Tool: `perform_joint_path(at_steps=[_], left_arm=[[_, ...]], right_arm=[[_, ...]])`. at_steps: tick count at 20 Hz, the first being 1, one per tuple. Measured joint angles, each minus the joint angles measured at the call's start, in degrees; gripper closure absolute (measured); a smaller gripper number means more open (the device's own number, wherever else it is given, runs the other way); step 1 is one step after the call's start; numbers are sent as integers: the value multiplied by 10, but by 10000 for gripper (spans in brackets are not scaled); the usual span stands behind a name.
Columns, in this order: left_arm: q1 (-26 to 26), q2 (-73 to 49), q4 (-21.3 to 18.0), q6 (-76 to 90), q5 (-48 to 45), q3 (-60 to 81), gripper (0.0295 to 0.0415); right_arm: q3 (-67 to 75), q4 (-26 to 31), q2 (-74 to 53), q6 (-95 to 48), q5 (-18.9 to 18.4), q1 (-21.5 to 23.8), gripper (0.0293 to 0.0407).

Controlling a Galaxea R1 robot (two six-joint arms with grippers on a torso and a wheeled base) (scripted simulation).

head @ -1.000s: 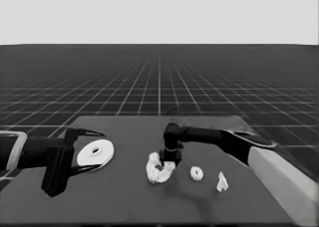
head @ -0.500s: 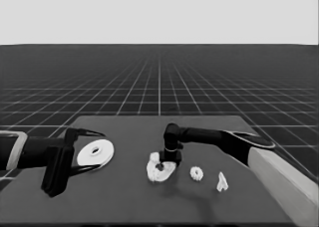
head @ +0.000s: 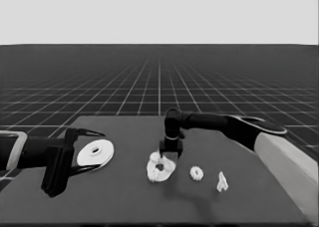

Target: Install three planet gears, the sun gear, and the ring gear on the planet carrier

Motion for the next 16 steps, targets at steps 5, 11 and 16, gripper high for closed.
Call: perform_joint_path(at_steps=[5,11,16], left_arm=[[0,0,0,0,0,0,326],[0,0,0,0,0,0,326],[0,0,0,0,0,0,326]], right_arm=[[105,5,-85,7,-2,5,315],[187,11,-226,-38,4,10,315],[152,-67,-218,-60,33,-72,315]])
